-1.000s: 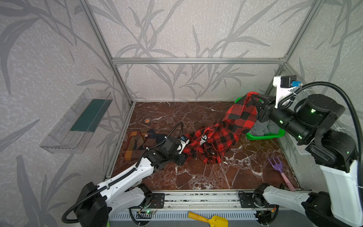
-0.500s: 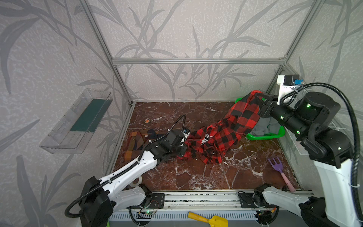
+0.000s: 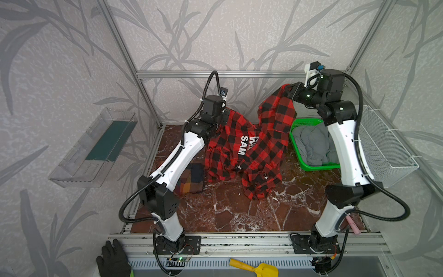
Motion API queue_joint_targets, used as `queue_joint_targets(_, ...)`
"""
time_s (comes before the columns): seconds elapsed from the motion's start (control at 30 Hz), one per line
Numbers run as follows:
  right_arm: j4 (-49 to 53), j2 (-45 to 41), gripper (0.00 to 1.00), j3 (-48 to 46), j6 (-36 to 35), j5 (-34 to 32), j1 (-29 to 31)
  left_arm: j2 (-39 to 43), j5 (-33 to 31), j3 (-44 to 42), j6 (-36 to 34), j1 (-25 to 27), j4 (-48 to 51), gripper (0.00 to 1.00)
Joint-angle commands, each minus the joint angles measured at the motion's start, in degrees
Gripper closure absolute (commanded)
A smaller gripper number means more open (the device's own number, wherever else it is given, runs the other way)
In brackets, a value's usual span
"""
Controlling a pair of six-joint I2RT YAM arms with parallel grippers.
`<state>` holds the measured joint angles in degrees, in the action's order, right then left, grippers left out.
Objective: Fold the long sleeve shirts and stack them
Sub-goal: 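Lift the shirt toward the basket with the right gripper while the left holds, then raise the plaid shirt high with both grippers and swing it down onto the table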
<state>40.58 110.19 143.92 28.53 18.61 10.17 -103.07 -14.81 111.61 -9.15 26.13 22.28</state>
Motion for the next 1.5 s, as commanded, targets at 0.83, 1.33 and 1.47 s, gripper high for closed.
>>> queue_joint_targets(0.83, -25.75, -38.82, 1.0, -32.77, -1.28, -1.54, -7.1, 33.83, -2.18, -49.93, -22.98, 11.99, -70.12, 1.0)
queue_joint_targets(1.33, 5.11, -77.53, 1.0, -71.97, 0.19, -4.54, -4.11, 72.22, -31.01, -78.58, 12.39, 38.35, -16.82, 1.0)
queue_joint_targets(1.47, 13.07, -82.7, 1.0, -76.03, -1.91, -8.12, -1.49, 72.35, -39.29, -83.21, 31.91, 49.65, -3.26, 1.0)
